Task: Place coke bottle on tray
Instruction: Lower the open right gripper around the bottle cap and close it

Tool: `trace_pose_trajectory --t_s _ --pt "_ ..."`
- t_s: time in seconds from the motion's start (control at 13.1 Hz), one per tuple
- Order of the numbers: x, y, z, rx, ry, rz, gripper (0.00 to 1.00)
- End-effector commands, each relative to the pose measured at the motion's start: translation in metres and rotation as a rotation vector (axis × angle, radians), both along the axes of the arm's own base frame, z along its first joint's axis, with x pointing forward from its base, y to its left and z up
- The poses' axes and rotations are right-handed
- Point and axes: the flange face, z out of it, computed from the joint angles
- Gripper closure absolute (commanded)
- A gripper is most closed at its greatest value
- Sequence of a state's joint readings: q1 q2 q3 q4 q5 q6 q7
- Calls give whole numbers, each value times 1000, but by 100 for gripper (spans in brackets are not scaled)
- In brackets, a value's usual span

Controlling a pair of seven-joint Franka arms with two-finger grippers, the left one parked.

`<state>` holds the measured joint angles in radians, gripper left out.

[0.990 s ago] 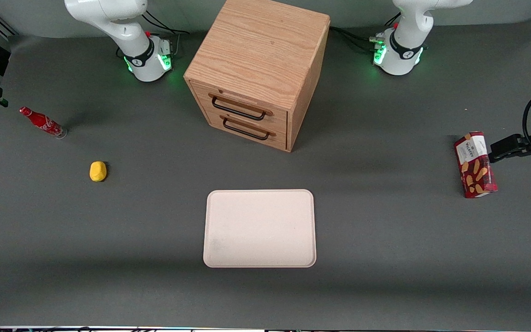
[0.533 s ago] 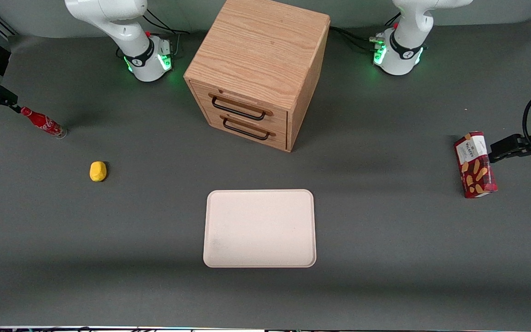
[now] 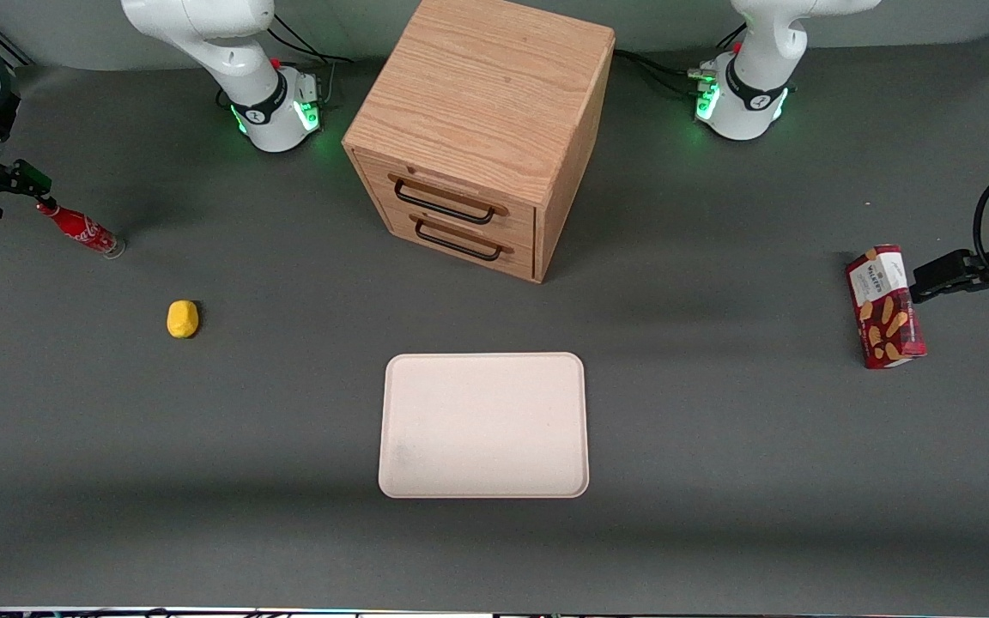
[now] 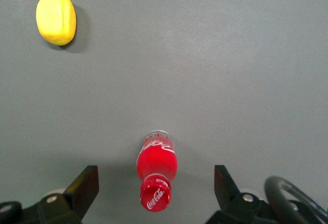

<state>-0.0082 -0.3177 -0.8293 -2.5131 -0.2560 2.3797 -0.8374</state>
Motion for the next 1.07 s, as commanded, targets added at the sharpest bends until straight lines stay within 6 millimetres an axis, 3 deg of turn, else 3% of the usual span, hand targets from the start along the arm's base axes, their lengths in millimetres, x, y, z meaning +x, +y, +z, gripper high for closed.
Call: trace_pose_trajectory --t_s 0.0,0.53,0.99 --pt "-4 -5 -11 -23 8 16 0" --pt "-14 -1 -36 2 14 28 0" --pt "-18 -1 -41 21 30 32 3"
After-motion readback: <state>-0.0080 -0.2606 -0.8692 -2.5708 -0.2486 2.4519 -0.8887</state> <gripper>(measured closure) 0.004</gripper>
